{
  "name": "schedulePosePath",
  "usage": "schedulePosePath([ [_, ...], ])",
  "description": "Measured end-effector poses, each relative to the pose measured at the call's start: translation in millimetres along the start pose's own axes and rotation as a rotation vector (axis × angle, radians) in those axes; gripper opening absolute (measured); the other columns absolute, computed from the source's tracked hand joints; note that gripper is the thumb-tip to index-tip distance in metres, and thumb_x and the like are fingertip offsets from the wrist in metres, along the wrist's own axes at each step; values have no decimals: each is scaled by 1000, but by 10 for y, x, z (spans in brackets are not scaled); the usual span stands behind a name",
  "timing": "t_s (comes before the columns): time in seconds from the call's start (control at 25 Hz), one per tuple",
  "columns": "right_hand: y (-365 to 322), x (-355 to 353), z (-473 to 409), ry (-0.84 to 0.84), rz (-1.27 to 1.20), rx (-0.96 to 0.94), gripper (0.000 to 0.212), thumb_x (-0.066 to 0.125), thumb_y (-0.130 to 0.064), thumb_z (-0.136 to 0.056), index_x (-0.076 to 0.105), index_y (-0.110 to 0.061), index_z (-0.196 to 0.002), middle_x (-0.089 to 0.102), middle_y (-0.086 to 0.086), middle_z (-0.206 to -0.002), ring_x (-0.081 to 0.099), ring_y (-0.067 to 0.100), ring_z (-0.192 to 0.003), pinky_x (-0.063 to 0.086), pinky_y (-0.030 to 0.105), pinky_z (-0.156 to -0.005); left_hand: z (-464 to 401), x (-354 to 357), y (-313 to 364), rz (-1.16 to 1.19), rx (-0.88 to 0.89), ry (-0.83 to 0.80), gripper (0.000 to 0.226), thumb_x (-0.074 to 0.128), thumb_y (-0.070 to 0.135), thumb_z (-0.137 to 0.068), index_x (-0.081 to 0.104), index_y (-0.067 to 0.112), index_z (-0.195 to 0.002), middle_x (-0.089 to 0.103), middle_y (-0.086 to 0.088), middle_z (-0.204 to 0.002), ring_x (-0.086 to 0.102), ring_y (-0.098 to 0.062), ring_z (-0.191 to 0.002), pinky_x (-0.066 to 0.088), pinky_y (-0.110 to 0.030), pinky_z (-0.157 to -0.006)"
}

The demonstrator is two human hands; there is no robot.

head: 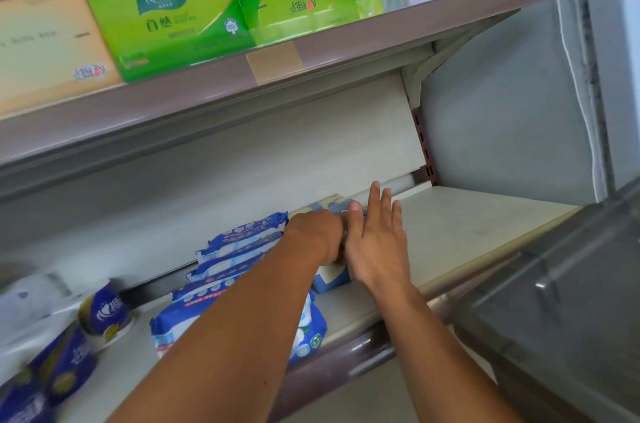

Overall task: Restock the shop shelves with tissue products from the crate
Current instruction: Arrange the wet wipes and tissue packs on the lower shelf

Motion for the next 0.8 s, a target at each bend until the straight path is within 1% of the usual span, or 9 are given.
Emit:
schedulePosePath([
  [0.08,-21,-29,23,-7,14,-4,60,13,-52,-100,-6,-33,-153,-7,-7,-162,-10,14,-148,6,46,-120,21,3,14,-7,0,-2,38,54,35,-91,52,19,-126,62,-8,-114,61,-28,-102,50,-38,-82],
  [0.24,-10,-54,29,4,1,37,60,12,-55,-99,-7,-36,-152,-6,-5,-162,-9,15,-149,5,47,-120,31,-4,33,1,1,5,37,52,35,-92,50,20,-126,62,-7,-114,61,-28,-102,50,-38,-80],
  [0.4,16,-84,35,28,-24,101,61,12,-56,-99,-6,-34,-153,-2,-2,-163,-4,19,-149,5,48,-120,-12,29,71,48,22,59,35,45,35,-95,48,22,-127,63,-7,-114,62,-27,-99,51,-39,-81],
  [0.52,9,-84,47,22,-30,99,61,12,-55,-99,-4,-33,-153,0,-1,-163,-2,19,-149,5,48,-120,-8,38,84,26,5,45,37,43,31,-96,44,20,-132,61,-9,-117,60,-28,-104,49,-41,-82],
  [0.68,18,-79,39,15,-37,103,62,13,-56,-99,-1,-32,-154,3,-1,-163,0,19,-149,7,49,-120,19,34,99,22,-10,43,35,44,28,-96,46,19,-130,61,-9,-117,60,-28,-105,48,-41,-82],
  [0.8,23,-73,51,10,-25,98,62,13,-56,-99,-1,-32,-154,3,-1,-163,0,20,-149,8,49,-120,37,44,106,25,-18,41,38,44,28,-97,42,20,-133,60,-9,-118,59,-29,-107,48,-42,-83],
])
Point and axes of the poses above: each hand's wrist, its own z-axis away from the middle knuckle, its own x-axis out of the palm, y = z × x, the point moved 3 cm from there along -z, towards the middle knuckle
